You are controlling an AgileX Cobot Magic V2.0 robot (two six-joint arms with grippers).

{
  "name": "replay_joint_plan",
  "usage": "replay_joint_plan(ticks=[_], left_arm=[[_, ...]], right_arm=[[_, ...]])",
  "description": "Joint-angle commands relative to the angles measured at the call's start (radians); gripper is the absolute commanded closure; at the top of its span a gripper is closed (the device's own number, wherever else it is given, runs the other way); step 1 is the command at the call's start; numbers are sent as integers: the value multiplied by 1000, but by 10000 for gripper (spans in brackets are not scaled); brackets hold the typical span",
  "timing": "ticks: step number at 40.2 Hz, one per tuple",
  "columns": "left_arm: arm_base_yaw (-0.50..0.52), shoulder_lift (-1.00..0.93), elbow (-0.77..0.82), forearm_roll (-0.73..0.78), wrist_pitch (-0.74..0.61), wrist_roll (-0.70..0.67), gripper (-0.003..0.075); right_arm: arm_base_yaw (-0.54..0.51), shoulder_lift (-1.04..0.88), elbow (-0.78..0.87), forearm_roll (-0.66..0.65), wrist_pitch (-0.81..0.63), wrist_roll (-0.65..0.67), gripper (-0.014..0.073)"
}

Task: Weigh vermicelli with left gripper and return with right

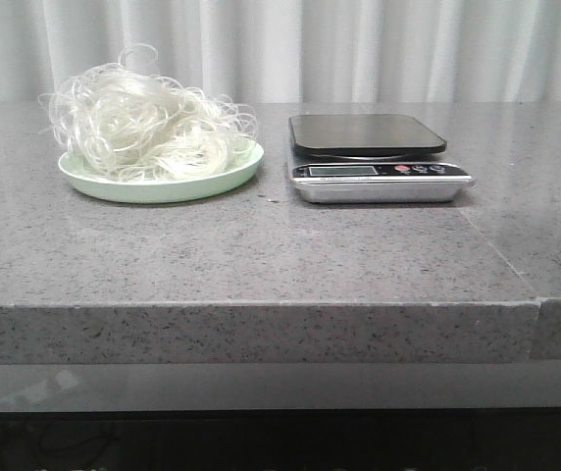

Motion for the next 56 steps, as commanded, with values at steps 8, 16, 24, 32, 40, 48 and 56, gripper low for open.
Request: replay_joint_plan(ticks=[8,16,24,32,40,48,56], left_arm=[[-6,1,-24,-9,-71,-5,261],[-6,1,-24,-9,-69,-5,260],[-6,1,-24,-9,-69,-5,301],[-6,1,-24,-9,-69,-5,470],[-6,1,-24,-9,-69,-5,565],[-6,1,-24,-9,-69,-5,566],[-6,1,-24,-9,-69,-5,566]], right_arm=[[-25,-342,306,-13,-111,7,111],[-25,-542,449,-13,-88,7,111],[-25,-624,513,-13,-74,7,112],[-25,-624,514,-13,-73,6,230],[-25,-624,514,-13,-73,6,410],[-25,-624,514,-13,-72,6,435],[-25,-624,514,-13,-72,6,435]])
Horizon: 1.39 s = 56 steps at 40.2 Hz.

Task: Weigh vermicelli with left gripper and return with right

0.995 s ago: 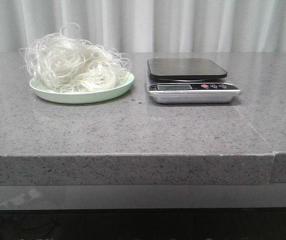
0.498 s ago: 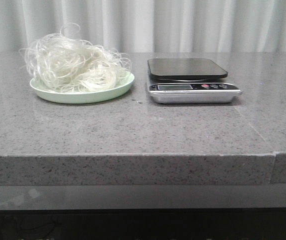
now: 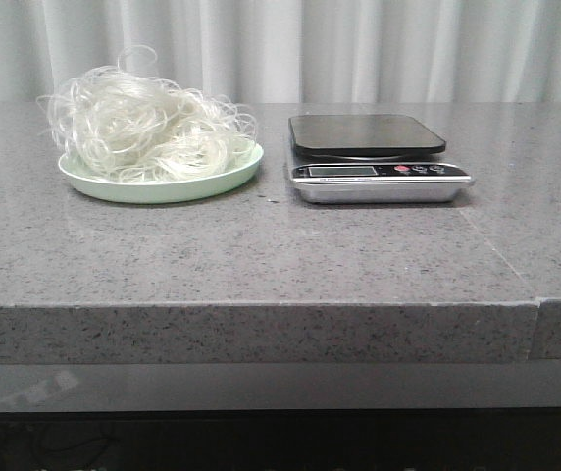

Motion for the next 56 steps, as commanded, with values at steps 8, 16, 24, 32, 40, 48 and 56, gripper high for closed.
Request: replay_joint_plan(ticks=[8,16,24,32,40,48,56], left_arm=[[-6,-2,-16,-9,-77,-5,566],[175,-76,110,-16,-168,-5,566],[431,-266,411,-17,-455,-5,565],[607,-489,670,-49,-607,-5,566],[676,-622,820,-54,-623,-5,566],[676,-654,891,-56,-660,-5,565],[676,-656,961,-56,-799,-5,566]], right_arm=[[-5,4,-24,-9,-65,0,435],[-5,4,-24,-9,-65,0,435],[-5,4,-24,-9,-65,0,435],[-5,4,-24,-9,-65,0,435],[-5,4,-24,-9,-65,0,435],[-5,4,-24,-9,-65,0,435],[-5,4,-24,-9,-65,0,435]])
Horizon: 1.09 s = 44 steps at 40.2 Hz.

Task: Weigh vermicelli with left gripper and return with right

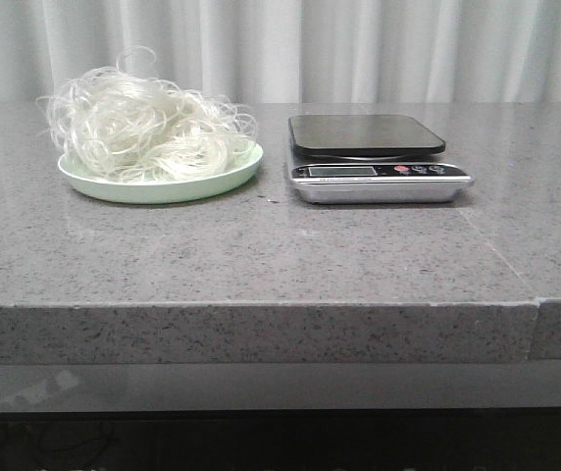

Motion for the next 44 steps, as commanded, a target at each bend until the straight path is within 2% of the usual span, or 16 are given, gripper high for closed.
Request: replay_joint_plan(ticks=[1,44], left_arm=[[2,-25,40,-7,-145,-5,565],[-23,-25,38,-7,-161,-5,566]], right_arm=[[-5,4,-24,-9,-65,0,435],[-5,4,-24,-9,-65,0,435]])
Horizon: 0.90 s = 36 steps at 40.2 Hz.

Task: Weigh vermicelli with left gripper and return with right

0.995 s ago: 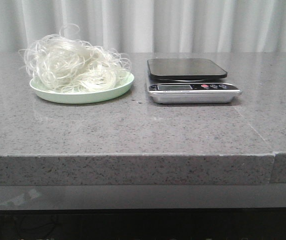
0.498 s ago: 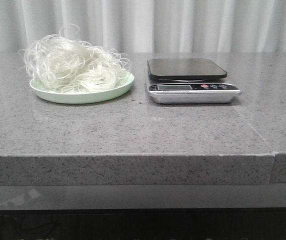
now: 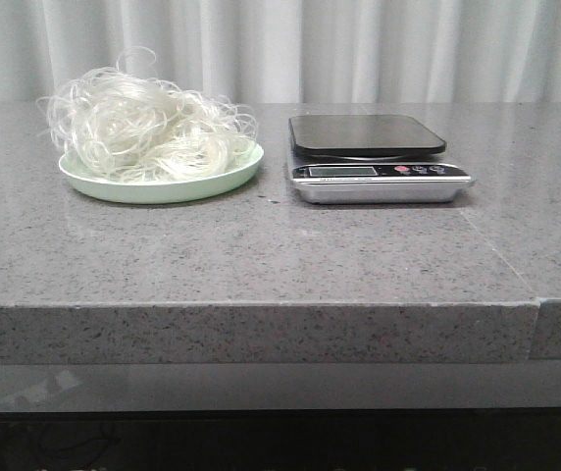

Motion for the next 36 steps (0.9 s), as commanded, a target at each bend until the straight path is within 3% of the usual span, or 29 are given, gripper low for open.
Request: replay_joint_plan(ticks=[1,13,20,29,36], left_arm=[[-5,-25,38,-7,-82,-5,566],[-5,-25,38,-7,-82,-5,566],[-5,-25,38,-7,-82,-5,566],[-5,-25,38,-7,-82,-5,566],[-5,-25,38,-7,-82,-5,566]], right_arm=[[-5,4,-24,-9,-65,0,435],[-19,-1,-17,-5,-67,0,435],[-177,-79,87,-6,-127,0,435],[-437,-315,415,-9,-455,0,435],[-497,-470,646,-9,-641,0,435]])
